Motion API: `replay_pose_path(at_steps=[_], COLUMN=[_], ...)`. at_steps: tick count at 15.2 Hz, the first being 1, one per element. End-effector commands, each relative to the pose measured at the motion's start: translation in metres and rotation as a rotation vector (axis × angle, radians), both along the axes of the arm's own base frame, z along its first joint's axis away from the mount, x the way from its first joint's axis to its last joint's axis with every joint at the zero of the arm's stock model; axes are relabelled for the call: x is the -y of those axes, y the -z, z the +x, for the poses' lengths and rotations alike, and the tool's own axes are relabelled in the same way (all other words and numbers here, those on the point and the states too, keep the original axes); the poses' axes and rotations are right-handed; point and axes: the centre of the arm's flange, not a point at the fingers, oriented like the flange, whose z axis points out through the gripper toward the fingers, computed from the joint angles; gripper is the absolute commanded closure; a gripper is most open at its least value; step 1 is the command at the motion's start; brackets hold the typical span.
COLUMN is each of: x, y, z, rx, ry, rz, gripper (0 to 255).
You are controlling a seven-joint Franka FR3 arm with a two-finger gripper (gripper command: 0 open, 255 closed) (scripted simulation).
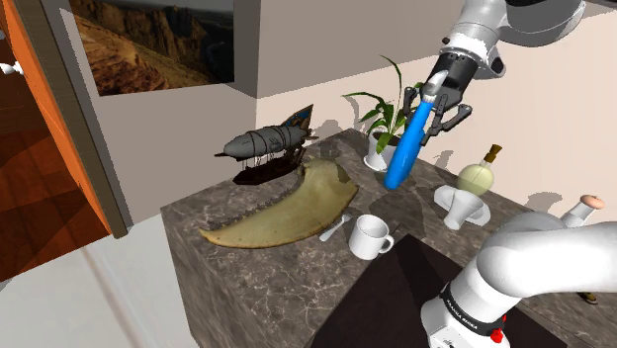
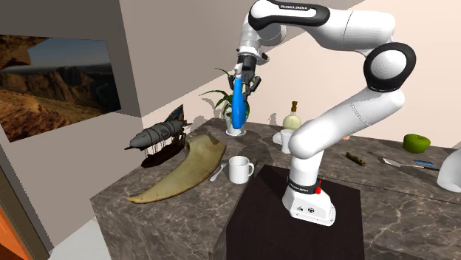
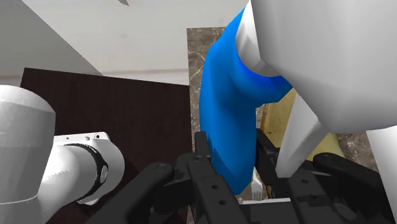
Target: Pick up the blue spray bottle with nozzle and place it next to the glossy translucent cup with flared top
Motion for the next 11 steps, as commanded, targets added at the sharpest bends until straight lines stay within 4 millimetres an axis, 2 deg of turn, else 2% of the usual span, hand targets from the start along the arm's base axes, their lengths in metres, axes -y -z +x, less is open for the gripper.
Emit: replay_pose_path(at_steps=[1, 11], x=[0.023, 0.137], y=[0.001, 0.001], z=[-0.015, -0.08], rx=[-0.001, -0.001], ry=[-0.001, -0.001], rz=[0.0, 0.0], gripper=[255, 255])
